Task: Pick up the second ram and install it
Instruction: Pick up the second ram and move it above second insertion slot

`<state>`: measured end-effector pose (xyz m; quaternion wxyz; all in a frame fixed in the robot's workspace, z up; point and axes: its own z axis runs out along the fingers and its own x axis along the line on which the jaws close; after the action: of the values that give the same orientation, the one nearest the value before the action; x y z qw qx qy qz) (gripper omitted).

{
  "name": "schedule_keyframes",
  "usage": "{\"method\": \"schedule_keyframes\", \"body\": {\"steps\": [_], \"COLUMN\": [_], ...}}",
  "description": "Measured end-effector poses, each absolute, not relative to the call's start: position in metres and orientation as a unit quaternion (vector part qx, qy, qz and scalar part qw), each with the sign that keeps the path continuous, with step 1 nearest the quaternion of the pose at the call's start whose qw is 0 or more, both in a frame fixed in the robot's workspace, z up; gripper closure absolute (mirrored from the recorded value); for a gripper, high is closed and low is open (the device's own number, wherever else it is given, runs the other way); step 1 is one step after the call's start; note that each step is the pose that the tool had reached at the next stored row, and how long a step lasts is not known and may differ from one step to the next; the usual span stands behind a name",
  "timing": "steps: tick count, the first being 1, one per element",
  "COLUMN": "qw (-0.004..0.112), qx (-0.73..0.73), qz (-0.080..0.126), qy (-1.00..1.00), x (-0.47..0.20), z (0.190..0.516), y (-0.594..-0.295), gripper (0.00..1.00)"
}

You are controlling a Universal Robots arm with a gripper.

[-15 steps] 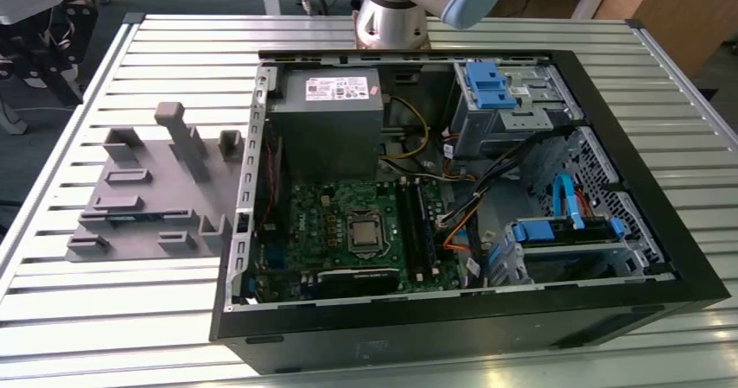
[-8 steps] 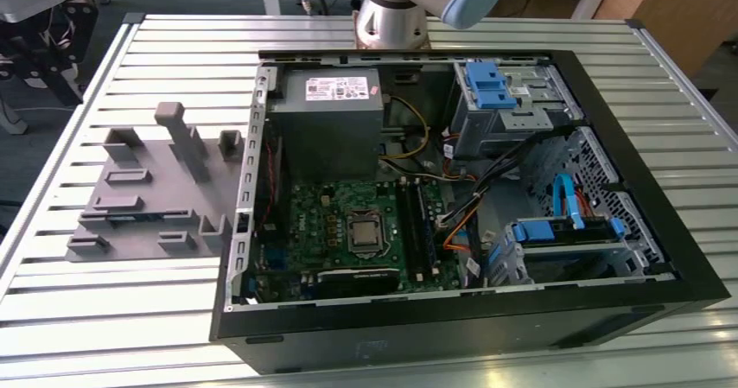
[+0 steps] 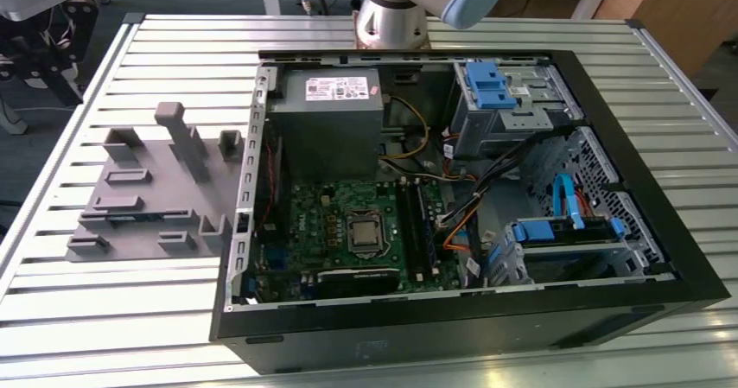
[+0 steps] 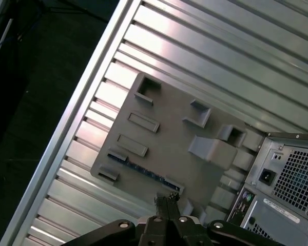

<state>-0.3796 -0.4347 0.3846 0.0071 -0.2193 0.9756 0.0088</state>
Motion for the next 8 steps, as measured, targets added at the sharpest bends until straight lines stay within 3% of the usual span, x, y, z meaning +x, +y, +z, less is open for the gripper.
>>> {"method": "schedule_keyframes", "body": {"steps": [8], "qw": [0.007], "qx": [-0.246], "qz": [0.009], "qy": [0.969], "x": [-0.3796], "z": [0.3846], "y": [-0.4347], "gripper": [0.89]}}
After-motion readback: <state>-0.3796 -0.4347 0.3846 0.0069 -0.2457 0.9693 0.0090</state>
